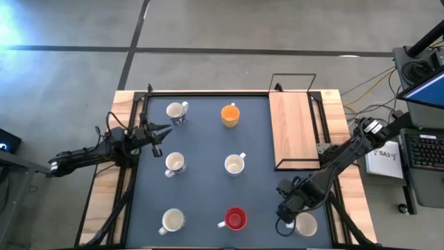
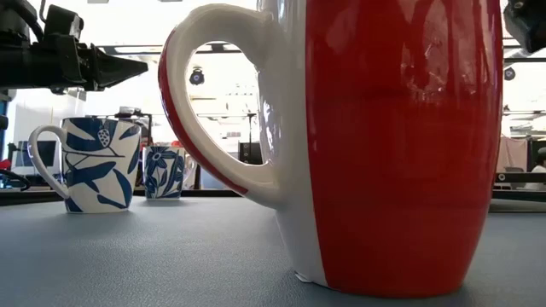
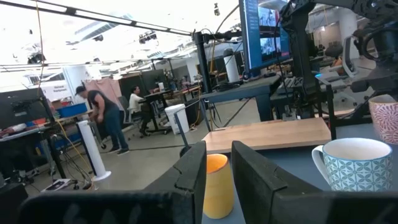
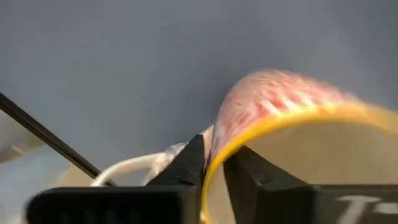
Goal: Place coffee mugs
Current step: Put the orange cup on the shelf
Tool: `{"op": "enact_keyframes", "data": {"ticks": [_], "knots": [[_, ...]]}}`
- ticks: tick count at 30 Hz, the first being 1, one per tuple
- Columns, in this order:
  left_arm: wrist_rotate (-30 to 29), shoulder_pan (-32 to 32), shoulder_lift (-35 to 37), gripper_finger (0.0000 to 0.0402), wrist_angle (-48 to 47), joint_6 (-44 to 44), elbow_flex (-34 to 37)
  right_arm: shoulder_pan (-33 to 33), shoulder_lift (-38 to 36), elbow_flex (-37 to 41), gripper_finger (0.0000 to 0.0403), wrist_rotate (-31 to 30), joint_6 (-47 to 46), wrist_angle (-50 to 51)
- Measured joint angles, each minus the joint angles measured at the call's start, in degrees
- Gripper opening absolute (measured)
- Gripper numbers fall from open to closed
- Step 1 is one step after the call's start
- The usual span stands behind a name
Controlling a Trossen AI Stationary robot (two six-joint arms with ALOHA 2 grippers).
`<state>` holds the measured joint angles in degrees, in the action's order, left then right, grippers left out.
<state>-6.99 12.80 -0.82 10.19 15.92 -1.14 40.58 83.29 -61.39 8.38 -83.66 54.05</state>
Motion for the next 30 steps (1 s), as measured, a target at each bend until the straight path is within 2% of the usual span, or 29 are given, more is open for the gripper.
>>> {"op": "enact_keyframes", "data": {"ticks": [11, 21, 30], "knots": [[0.0, 0.0, 0.0, 0.0059, 0.0, 0.0, 0.0, 0.0, -0.3, -7.1, 0.0015, -0.2, 14.3, -0.9], [0.0, 0.0, 0.0, 0.0059, 0.0, 0.0, 0.0, -0.5, -0.3, -12.5, 0.0014, -13.0, 32.4, 7.9], [0.0, 0.0, 0.0, 0.0059, 0.0, 0.0, 0.0, -4.2, -0.3, -16.1, 0.0013, -22.4, 52.5, 8.7]]}}
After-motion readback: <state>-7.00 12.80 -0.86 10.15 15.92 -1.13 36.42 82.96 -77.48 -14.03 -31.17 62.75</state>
